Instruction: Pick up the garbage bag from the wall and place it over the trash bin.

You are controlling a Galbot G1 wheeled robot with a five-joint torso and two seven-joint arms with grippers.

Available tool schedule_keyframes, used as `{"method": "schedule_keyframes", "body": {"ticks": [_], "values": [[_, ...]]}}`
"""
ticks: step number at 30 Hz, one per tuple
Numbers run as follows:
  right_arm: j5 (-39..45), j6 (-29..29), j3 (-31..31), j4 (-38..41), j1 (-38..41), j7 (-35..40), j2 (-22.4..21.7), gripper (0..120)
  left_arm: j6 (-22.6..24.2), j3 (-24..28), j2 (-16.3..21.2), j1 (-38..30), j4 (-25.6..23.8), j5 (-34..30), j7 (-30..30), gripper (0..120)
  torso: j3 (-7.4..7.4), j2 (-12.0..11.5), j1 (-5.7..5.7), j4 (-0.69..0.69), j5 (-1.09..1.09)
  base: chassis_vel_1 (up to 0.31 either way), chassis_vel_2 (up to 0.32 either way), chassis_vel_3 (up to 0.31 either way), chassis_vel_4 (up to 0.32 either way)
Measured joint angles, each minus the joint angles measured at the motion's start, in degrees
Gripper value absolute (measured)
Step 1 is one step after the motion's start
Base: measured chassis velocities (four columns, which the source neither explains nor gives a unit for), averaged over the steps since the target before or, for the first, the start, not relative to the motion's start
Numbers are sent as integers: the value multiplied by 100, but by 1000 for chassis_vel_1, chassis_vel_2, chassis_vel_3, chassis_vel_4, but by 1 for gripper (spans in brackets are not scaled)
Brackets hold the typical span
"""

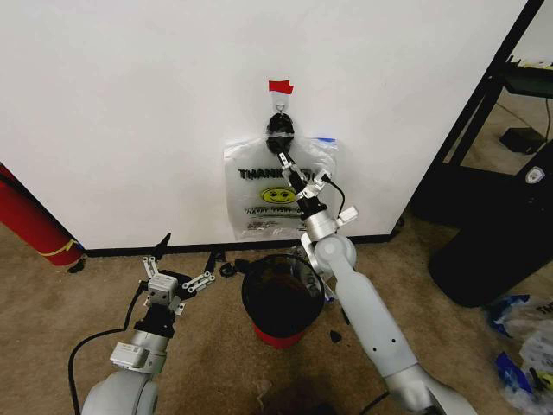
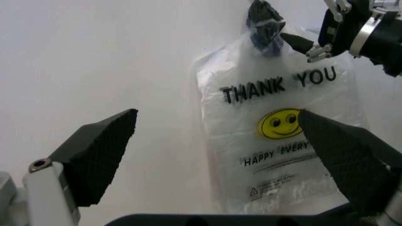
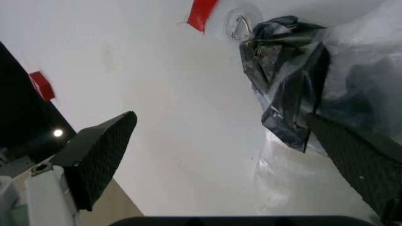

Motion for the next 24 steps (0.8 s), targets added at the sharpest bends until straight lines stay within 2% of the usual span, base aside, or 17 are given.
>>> {"method": "schedule_keyframes", "body": {"ticks": [15,18,20,24], "values": [[-105,9,33,-442,251,-195,94,100,-72,49,-142,-60,142,48,-8,100,0,0,0,1,2,0,0,0,0],[-127,26,33,-453,261,-260,94,89,-96,69,-169,-94,194,63,-12,100,0,0,0,1,2,0,0,0,0],[-128,28,33,-453,261,-276,91,86,-97,77,-176,-105,205,68,-12,100,0,0,0,1,2,0,0,0,0],[-142,29,36,-444,261,-314,64,69,-99,96,-186,-143,244,84,-12,100,0,0,0,1,2,0,0,0,0]]}}
